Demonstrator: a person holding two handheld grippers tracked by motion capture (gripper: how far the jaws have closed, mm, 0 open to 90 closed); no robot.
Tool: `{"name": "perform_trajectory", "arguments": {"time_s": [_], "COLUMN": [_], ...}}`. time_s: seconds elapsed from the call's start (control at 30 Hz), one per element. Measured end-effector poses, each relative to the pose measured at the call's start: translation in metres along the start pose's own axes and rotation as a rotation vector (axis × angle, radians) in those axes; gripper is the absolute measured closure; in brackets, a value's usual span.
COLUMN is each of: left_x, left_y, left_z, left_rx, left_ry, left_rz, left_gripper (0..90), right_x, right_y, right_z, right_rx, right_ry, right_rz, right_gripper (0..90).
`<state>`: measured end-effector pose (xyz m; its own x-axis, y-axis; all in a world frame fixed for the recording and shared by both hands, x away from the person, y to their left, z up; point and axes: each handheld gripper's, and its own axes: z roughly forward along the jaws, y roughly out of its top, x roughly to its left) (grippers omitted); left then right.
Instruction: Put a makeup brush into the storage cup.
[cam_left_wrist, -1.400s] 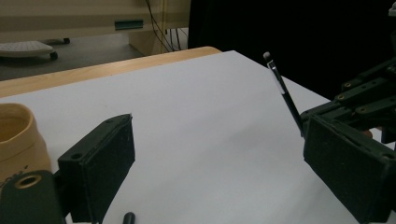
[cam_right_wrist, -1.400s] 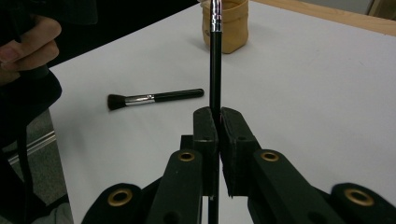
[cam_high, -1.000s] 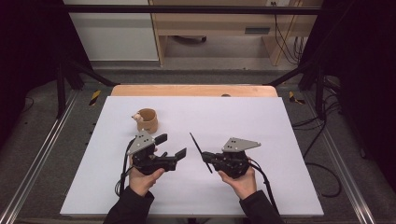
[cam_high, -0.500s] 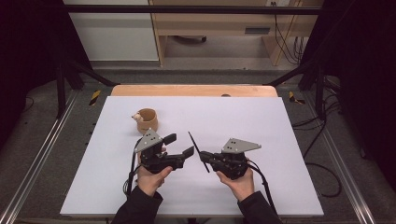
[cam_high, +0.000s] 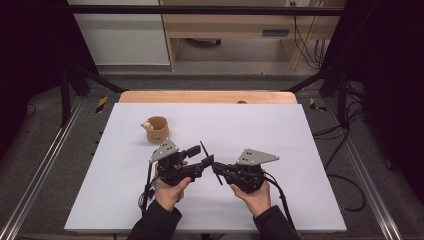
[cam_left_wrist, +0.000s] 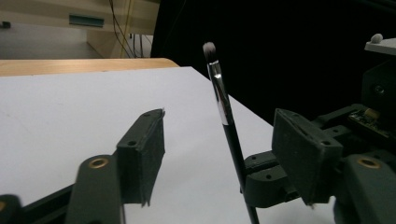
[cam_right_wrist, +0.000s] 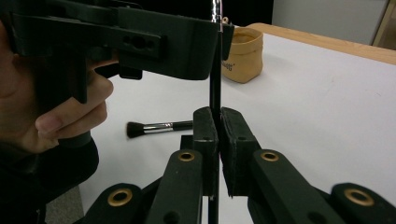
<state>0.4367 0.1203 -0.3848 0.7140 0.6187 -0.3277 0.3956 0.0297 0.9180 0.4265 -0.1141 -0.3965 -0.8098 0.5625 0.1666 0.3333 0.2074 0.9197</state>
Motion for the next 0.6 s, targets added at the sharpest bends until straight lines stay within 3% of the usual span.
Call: {"name": "perform_trajectory", "arguments": {"time_s": [0.6], "left_x": [-0.0009], "left_y": [-0.0045], "left_z": [0.0012], "left_rx": [-0.013], "left_ry": [-0.013], "left_rz": [-0.054], "left_gripper": [63.8], "right_x": [0.0019], "right_y": [-0.0005], "right_z": [0.0014], "right_rx": [-0.017], "right_ry": [0.002], "right_rz": [0.006], "right_gripper": [85.8]}}
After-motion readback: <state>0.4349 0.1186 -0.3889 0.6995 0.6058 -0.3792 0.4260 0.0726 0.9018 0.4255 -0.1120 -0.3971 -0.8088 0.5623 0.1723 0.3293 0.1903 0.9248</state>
